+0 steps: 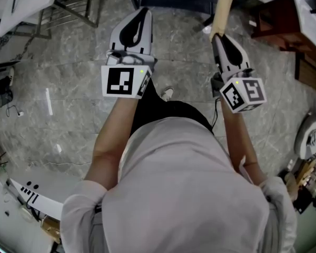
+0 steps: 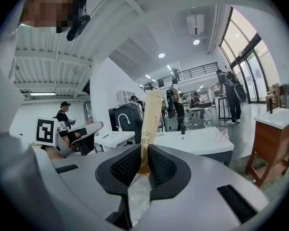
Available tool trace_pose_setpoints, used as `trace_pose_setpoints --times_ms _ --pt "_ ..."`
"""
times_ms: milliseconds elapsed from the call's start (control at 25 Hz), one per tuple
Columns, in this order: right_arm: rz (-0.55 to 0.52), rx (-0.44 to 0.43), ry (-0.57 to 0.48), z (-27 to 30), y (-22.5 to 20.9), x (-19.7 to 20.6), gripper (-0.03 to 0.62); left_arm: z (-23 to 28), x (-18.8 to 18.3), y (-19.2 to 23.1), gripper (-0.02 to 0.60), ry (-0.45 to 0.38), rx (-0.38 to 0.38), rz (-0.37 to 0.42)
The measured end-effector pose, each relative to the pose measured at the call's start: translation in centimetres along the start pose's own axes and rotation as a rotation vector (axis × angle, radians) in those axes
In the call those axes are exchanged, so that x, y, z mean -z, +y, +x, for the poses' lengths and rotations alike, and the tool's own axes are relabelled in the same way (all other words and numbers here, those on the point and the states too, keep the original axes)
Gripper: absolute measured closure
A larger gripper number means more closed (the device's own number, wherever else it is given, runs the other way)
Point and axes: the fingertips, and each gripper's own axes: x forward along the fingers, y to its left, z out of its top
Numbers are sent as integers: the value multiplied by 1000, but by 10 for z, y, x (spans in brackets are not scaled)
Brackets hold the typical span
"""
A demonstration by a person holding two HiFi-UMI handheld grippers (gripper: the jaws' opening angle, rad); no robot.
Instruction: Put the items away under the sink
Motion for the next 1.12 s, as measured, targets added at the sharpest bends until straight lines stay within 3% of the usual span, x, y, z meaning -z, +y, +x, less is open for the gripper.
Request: trace_pose_setpoints --times_ms 280,720,1120 --pt "4 45 20 43 -11 -8 530 43 11 38 580 7 23 -40" --pt "54 113 69 160 -30 -17 530 137 35 138 580 46 80 -79" --pt "80 185 101 210 -39 -25 530 177 54 171 578 77 161 -154"
